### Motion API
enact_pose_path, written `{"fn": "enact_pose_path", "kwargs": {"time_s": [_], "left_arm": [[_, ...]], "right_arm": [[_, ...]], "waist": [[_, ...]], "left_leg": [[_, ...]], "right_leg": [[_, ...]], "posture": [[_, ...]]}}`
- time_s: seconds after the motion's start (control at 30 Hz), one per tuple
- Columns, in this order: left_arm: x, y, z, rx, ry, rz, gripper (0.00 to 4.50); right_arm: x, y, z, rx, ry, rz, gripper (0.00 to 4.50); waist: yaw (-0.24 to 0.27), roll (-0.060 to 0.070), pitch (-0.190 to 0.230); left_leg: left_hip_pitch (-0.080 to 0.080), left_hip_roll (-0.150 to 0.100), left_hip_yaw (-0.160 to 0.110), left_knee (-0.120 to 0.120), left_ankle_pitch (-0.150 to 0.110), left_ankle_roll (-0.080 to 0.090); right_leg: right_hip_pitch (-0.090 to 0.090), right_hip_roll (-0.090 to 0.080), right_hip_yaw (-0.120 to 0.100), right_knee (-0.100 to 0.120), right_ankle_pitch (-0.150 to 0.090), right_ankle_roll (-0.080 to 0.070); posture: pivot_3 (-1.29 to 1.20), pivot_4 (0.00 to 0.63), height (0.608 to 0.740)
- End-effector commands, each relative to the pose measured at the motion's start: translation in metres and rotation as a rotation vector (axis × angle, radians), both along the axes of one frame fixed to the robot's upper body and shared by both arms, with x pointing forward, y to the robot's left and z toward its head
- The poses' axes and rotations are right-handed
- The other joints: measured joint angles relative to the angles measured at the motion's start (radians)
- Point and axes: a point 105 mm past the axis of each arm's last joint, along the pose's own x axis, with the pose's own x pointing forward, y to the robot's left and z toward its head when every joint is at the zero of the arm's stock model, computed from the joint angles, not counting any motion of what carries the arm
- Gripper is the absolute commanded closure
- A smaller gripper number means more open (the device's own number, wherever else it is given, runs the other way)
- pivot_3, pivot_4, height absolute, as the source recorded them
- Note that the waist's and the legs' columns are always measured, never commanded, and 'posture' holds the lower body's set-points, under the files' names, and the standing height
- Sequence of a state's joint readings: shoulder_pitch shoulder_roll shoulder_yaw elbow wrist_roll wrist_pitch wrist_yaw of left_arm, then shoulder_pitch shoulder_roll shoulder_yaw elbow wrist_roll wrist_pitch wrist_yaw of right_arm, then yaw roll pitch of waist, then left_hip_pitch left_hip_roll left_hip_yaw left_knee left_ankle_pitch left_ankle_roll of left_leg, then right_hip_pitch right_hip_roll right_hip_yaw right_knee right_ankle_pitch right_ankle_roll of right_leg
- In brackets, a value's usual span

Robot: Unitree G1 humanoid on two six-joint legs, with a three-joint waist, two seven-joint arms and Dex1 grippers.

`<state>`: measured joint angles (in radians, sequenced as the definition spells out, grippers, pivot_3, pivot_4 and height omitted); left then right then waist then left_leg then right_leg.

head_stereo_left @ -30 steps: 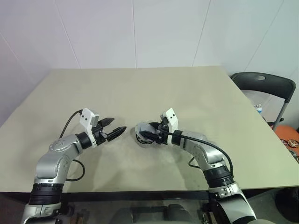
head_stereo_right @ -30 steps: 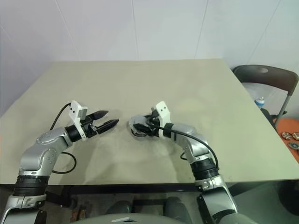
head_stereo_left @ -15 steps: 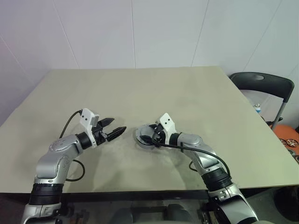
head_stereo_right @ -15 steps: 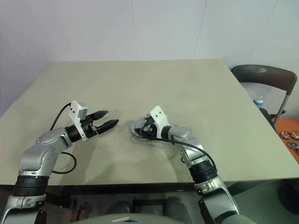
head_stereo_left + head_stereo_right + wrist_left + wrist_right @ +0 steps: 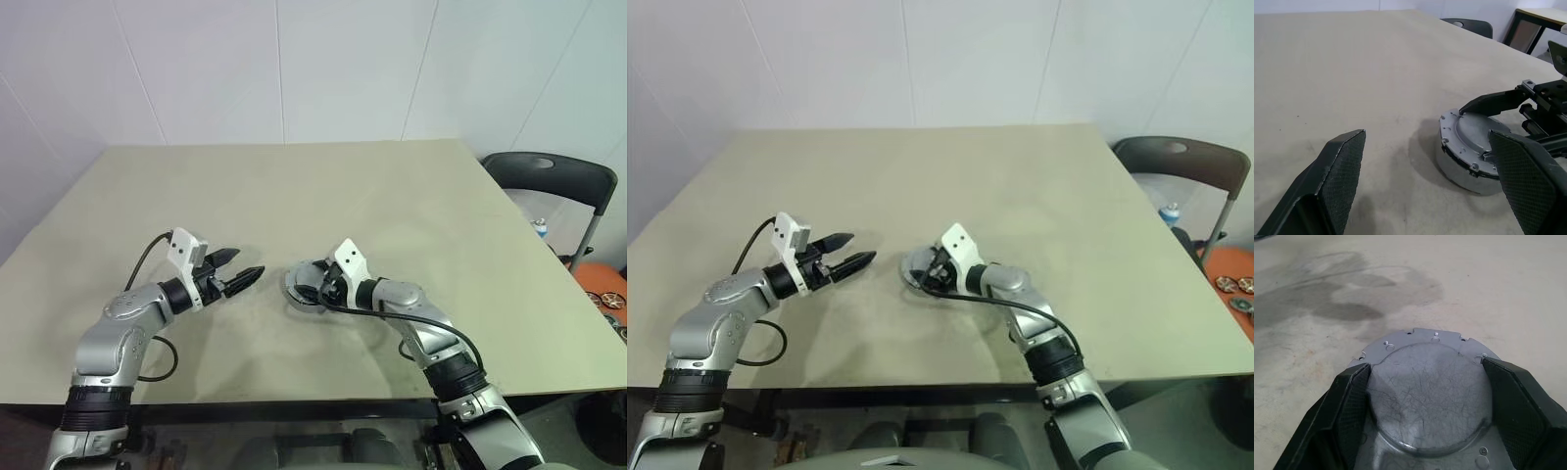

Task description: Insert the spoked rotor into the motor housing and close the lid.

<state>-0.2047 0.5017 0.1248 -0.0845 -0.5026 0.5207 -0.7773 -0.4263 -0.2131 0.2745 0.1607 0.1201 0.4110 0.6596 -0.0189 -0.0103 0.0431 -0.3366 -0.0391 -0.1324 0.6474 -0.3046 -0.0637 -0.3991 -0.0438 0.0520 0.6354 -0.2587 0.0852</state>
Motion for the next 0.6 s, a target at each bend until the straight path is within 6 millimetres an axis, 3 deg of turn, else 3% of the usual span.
{"fn": "enact_pose_path", "kwargs": {"time_s": [0.03, 0.17, 0.37, 0.6], "left_arm": [[0.0, -0.003, 0.016, -0.008, -0.057, -0.011, 0.24], [0.0, -0.003, 0.016, -0.01, -0.056, -0.007, 0.24], [0.0, -0.002, 0.015, -0.008, -0.053, -0.005, 0.24], [0.002, -0.005, 0.016, -0.013, -0.059, -0.011, 0.24]], "right_arm": [[-0.002, 0.002, -0.006, -0.046, -0.021, 0.024, 1.26], [-0.001, 0.003, -0.008, -0.04, -0.018, 0.022, 1.26], [0.002, -0.01, -0.012, -0.069, -0.005, 0.023, 1.26], [-0.003, -0.011, -0.008, -0.062, 0.036, 0.116, 1.26]], "waist": [[0.0, 0.0, 0.0], [-0.001, 0.0, 0.0], [0.0, 0.0, 0.0], [0.007, 0.0, 0.0]], "left_leg": [[0.0, 0.0, 0.0, 0.0, 0.0, 0.0], [0.002, 0.0, 0.0, 0.0, 0.0, 0.0], [0.004, 0.0, 0.0, 0.0, 0.0, 0.0], [0.003, 0.0, -0.001, 0.0, 0.0, 0.0]], "right_leg": [[0.0, 0.0, 0.0, 0.0, 0.0, 0.0], [0.002, 0.0, 0.0, 0.0, 0.0, 0.0], [0.004, 0.0, 0.0, 0.0, 0.0, 0.0], [0.005, -0.001, -0.001, -0.002, 0.0, 0.0]], "posture": [[0.0, 0.0, 0.74], [0.0, 0.0, 0.74], [0.0, 0.0, 0.74], [0.0, 0.0, 0.74]]}}
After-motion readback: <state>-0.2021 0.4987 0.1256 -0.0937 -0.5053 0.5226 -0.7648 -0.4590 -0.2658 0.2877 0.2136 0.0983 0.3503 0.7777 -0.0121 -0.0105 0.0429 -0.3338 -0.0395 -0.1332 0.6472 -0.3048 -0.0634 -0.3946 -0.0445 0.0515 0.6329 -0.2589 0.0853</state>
